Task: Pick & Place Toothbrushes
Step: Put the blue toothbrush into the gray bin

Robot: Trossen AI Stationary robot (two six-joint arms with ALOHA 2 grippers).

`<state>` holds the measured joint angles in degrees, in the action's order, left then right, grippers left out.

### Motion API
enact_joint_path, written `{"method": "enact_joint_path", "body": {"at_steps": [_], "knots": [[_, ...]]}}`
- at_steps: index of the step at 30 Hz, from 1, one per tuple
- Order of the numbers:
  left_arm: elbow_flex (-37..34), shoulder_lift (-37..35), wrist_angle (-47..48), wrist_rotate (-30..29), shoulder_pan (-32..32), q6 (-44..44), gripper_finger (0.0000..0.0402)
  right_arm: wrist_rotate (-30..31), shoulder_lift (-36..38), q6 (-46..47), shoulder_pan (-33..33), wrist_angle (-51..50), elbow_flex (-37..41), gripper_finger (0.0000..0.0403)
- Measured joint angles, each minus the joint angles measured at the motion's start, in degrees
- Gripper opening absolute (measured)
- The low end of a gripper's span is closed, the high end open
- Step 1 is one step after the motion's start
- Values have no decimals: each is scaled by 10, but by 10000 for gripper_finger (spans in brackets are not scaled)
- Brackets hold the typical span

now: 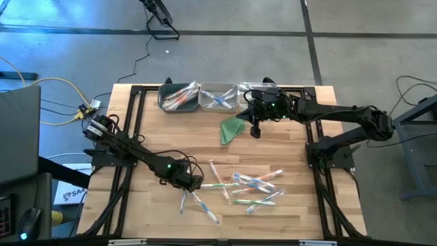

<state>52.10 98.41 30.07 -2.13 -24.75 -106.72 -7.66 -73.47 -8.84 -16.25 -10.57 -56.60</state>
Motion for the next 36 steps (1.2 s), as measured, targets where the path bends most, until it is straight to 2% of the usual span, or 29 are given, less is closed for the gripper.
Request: {"method": "enact_joint_path", "body": {"at_steps": [13, 23, 27, 36], "knots": [[-1, -7, 13, -40, 0, 35, 8, 0, 0, 0, 0, 0, 0, 4], [-3, -104, 170, -98, 13, 50, 7, 0, 0, 0, 0, 0, 0, 4], [-4, -141, 199, -115, 35, 90, 7, 0, 0, 1, 0, 0, 0, 4], [14, -200, 194, -225, 106, 223, 7, 0, 0, 1, 0, 0, 0, 4]]}}
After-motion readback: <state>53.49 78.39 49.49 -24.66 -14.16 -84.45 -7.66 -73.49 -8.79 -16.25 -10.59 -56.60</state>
